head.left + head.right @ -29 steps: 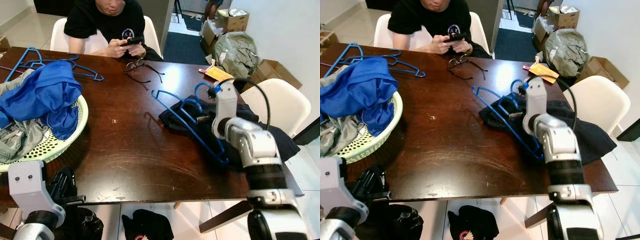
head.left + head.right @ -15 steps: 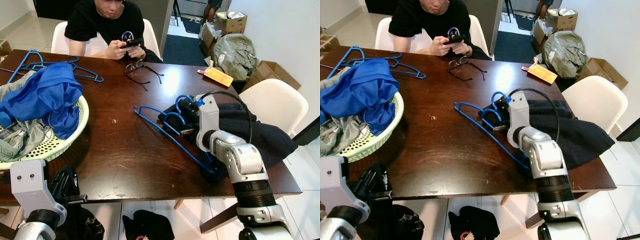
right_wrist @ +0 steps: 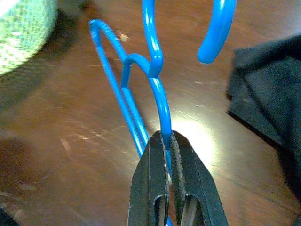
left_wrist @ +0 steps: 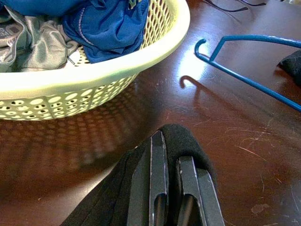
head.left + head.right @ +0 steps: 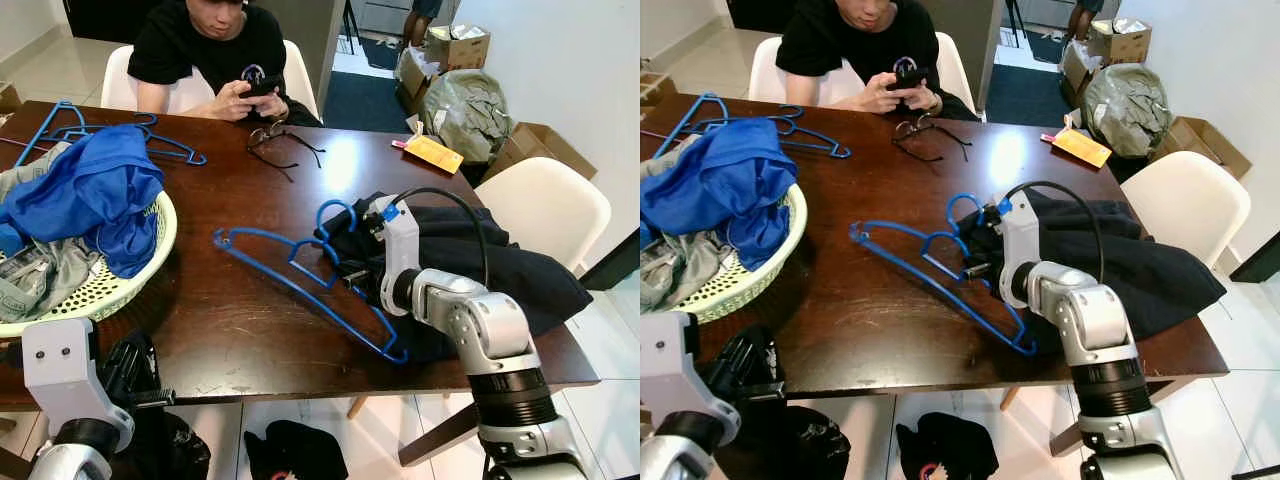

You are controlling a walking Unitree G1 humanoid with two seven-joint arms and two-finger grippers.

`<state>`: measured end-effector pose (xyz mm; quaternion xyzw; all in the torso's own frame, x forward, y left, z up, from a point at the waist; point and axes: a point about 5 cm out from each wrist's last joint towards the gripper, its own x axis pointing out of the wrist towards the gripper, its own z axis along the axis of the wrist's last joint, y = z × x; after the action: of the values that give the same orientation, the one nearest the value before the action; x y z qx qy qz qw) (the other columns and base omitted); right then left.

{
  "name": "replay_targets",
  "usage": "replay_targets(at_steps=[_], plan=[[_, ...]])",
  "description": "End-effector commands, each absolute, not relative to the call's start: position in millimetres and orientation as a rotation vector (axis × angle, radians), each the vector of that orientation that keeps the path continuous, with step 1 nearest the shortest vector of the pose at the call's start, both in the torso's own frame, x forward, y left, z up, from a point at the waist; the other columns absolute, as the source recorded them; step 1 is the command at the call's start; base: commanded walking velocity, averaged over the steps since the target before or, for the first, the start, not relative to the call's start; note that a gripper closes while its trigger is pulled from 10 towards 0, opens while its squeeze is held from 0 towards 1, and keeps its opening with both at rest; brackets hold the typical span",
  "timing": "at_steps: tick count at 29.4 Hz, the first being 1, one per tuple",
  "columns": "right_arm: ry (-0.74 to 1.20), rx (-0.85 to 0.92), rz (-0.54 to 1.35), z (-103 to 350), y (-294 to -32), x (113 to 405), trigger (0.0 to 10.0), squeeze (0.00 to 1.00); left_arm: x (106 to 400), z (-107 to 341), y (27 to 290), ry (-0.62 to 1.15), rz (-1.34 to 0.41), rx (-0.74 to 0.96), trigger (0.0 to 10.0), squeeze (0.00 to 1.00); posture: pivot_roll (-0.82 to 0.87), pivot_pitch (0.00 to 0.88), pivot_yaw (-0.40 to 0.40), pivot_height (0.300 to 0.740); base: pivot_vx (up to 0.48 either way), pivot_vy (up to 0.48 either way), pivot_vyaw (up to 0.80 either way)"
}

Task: Hang hanger

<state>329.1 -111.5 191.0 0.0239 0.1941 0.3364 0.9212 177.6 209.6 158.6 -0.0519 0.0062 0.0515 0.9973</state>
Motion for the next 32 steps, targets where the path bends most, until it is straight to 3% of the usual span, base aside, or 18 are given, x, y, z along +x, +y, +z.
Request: replay_targets(at_steps=[1,11,17,23,30,32], plan=[[0.396,0.060,0.729,194.0,-113.7,325.2,10.0,0.00,179.0,160.1,205.8,-0.014,0.076,-0.111,10.0,0.00,0.17,0.077,-0.126,0.735,0.000,0.000,0.00],[0.311,0.048,0.910,210.0,-104.2,310.4,10.0,0.00,178.8,160.7,205.9,-0.017,0.078,-0.109,10.0,0.00,0.17,0.082,-0.125,0.735,0.000,0.000,0.00],[0.209,-0.087,0.651,211.7,-108.0,330.3,10.0,0.00,179.0,161.2,205.4,-0.018,0.078,-0.107,10.0,0.00,0.17,0.085,-0.122,0.735,0.000,0.000,0.00],[0.238,-0.249,0.478,192.3,-105.2,332.0,10.0,0.00,179.6,162.2,204.6,-0.021,0.077,-0.108,10.0,0.00,0.17,0.088,-0.123,0.735,0.000,0.000,0.00],[0.258,-0.340,0.387,182.7,-109.9,333.5,10.0,0.00,180.3,162.8,204.6,-0.024,0.079,-0.108,10.0,0.00,0.17,0.091,-0.126,0.735,0.000,0.000,0.00],[0.266,-0.357,0.320,182.8,-121.9,338.6,10.0,0.00,180.2,162.8,204.9,-0.024,0.081,-0.109,10.0,0.00,0.17,0.091,-0.126,0.735,0.000,0.000,0.00]])
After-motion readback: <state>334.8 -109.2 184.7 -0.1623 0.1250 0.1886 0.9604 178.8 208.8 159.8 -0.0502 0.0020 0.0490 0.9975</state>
